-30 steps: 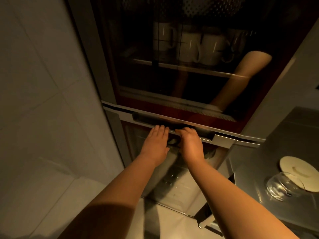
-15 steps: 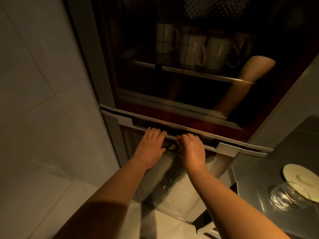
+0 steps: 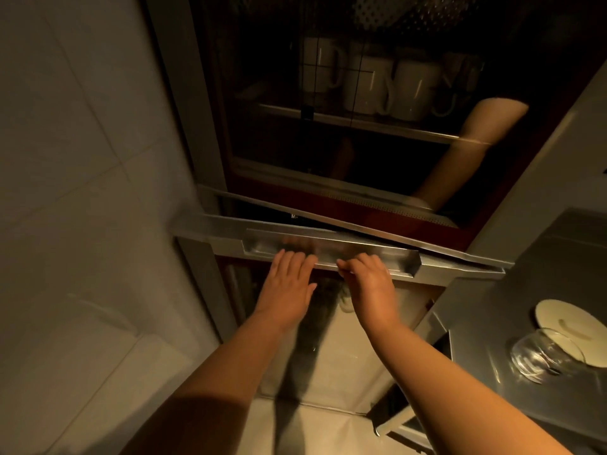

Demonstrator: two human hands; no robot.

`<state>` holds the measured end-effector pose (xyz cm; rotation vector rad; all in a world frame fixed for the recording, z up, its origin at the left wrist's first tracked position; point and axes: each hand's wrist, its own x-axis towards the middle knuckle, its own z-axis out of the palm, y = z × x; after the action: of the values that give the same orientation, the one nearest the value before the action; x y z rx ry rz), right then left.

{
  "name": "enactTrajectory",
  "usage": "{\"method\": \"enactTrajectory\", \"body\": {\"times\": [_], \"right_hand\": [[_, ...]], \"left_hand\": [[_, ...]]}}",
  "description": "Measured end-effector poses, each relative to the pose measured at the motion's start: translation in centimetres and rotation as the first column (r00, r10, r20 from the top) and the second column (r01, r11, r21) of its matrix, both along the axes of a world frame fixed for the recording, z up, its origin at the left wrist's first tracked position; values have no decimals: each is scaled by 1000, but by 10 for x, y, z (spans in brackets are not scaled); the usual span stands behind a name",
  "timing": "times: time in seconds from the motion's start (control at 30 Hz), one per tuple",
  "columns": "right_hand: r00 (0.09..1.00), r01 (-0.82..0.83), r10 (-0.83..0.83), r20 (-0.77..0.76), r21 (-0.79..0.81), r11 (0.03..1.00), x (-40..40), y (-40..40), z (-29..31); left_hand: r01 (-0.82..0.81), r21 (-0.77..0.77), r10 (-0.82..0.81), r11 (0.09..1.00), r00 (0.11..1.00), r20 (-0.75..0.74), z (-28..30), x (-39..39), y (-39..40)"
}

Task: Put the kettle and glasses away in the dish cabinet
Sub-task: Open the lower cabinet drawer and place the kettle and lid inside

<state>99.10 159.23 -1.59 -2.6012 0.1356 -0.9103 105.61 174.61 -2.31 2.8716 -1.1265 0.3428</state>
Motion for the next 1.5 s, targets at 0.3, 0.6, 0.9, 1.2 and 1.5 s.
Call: {"method": "enactTrajectory", "body": {"times": [0.3, 0.6, 0.9, 1.2, 1.5], "right_hand": [[986, -10, 6, -166, -20, 1000, -45, 21, 8], [967, -138, 80, -243, -233, 963, -67, 46, 22], [979, -98, 43, -198, -275, 956, -79, 49, 22], [992, 50, -69, -105, -174, 983, -96, 66, 11], [996, 86, -87, -9, -94, 992, -134, 72, 13]], "left_hand": [[14, 60, -11, 998, 999, -51, 19, -51, 24], [5, 96, -9, 995, 999, 43, 44, -72, 54], [169, 29, -168, 985, 985, -39, 56, -80, 70], [342, -16, -341, 940, 930, -137, 67, -84, 79], [597, -32, -589, 802, 780, -210, 79, -102, 79]]}}
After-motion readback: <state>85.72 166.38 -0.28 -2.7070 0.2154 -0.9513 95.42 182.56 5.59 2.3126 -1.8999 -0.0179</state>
